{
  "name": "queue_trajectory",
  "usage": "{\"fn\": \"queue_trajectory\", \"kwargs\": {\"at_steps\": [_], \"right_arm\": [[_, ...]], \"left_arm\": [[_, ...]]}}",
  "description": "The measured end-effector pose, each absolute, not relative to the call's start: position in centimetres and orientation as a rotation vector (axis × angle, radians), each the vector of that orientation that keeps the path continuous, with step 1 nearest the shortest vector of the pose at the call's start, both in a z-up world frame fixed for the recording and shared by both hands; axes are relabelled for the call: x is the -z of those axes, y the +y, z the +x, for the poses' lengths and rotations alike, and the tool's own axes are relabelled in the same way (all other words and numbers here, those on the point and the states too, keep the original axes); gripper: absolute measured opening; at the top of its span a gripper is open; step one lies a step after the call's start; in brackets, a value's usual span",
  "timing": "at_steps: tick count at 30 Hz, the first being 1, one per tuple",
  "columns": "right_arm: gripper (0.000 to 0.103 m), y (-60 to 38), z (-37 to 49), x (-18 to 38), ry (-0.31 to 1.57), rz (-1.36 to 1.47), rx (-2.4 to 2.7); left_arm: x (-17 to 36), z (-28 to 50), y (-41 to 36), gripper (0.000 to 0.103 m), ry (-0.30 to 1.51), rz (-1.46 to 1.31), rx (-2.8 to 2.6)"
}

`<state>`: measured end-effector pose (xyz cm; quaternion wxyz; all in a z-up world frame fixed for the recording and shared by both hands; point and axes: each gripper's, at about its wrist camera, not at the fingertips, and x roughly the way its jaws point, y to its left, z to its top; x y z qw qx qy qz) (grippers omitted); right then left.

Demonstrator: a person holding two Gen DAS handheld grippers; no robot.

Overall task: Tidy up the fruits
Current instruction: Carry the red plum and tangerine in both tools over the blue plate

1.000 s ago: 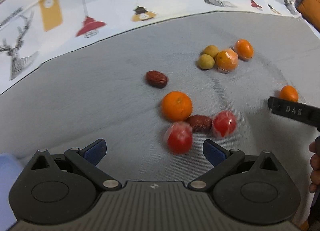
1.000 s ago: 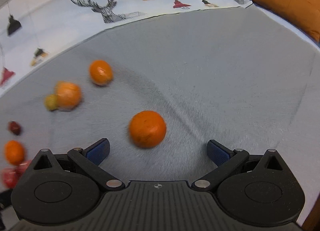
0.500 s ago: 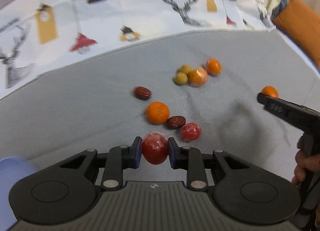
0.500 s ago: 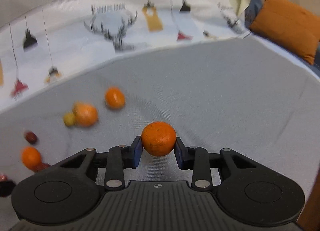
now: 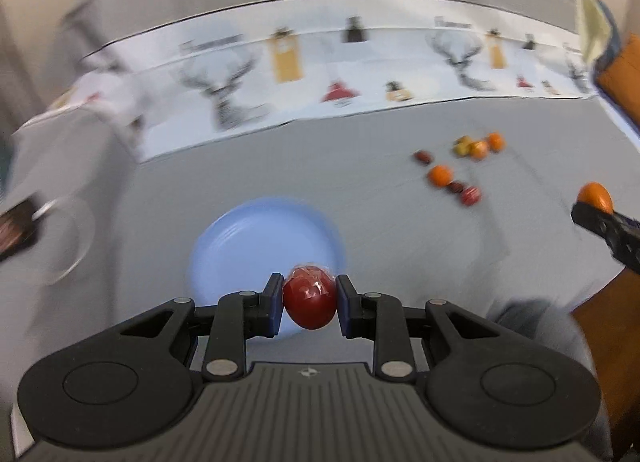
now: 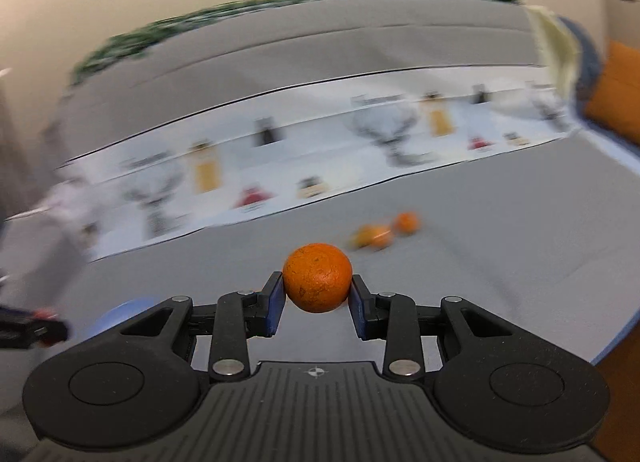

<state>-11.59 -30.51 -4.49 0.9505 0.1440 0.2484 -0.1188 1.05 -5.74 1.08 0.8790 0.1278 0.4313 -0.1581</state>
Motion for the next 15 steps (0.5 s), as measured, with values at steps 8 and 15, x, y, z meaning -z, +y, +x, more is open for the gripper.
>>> {"fn": "queue_trajectory", "kwargs": {"at_steps": [8, 15], "right_arm": [[0.035, -18.3, -17.3, 2.7, 0.546, 0.176, -0.035], [0.035, -12.7, -21.4, 0.3, 0.493, 0.002, -0.106]], "left_arm": [[-2.5, -6.0, 3.2, 0.03, 0.866, 0.166, 0.235], [-3.7, -9.9, 6.7, 0.03, 0.806, 0.094, 0.241]]}}
